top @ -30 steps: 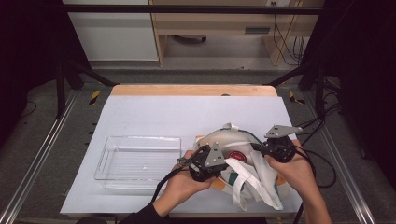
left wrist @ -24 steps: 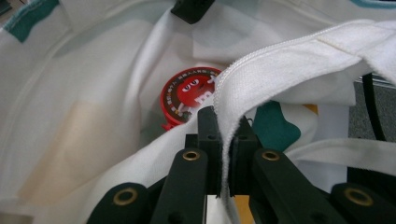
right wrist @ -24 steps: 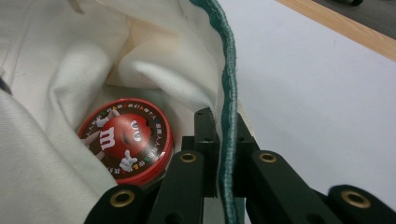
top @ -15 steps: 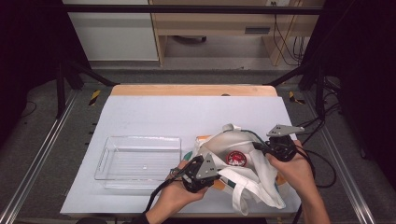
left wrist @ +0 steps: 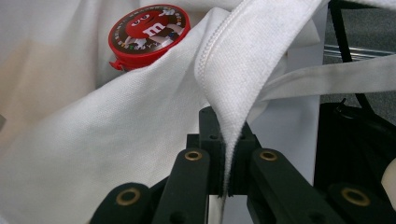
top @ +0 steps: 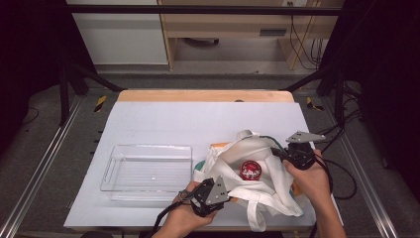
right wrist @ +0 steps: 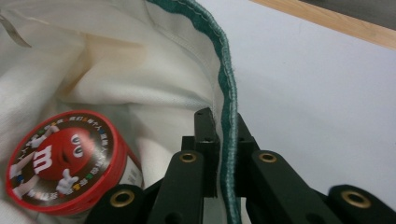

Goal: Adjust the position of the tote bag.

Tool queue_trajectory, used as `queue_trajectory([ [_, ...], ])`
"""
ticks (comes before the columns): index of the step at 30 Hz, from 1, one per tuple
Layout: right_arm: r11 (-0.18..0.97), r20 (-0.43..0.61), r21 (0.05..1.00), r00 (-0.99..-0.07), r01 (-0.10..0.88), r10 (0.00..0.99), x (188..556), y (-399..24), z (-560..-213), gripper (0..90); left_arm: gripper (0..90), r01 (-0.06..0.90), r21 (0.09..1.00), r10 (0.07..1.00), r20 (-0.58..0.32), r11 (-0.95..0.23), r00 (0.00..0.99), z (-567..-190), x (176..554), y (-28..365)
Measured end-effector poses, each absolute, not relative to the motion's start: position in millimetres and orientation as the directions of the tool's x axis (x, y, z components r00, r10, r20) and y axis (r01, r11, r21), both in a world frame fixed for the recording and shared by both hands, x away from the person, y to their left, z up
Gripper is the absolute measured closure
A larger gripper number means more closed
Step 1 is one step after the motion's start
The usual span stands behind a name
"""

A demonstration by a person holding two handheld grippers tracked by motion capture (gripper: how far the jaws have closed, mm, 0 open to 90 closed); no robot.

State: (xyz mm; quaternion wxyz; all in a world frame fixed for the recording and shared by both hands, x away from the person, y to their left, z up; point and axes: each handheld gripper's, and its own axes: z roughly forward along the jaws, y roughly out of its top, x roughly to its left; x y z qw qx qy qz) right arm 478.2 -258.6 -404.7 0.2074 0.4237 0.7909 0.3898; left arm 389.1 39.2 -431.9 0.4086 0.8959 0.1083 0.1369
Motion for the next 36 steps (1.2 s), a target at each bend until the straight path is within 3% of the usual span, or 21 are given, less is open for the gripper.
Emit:
queue_trajectory([
  [18, 0.295, 0.026, 0.792, -0.511, 0.535, 0.859, 488, -267, -420, 86.6, 87.8, 0.104, 0.722, 0.296, 0.144, -0.684, 0.944, -447, 384, 39],
  [24, 0.286, 0.014, 0.795, -0.487, 0.535, 0.873, 491, -268, -422, 86.6, 87.8, 0.105, 0.712, 0.291, 0.144, -0.694, 0.946, -452, 383, 38],
  [30, 0.292, -0.031, 0.83, -0.484, 0.475, 0.875, 488, -263, -409, 86.7, 87.8, 0.109, 0.703, 0.286, 0.139, -0.703, 0.948, -454, 383, 37],
  [36, 0.292, -0.028, 0.811, -0.464, 0.507, 0.885, 493, -266, -420, 86.8, 87.9, 0.107, 0.692, 0.277, 0.139, -0.714, 0.951, -457, 383, 36],
])
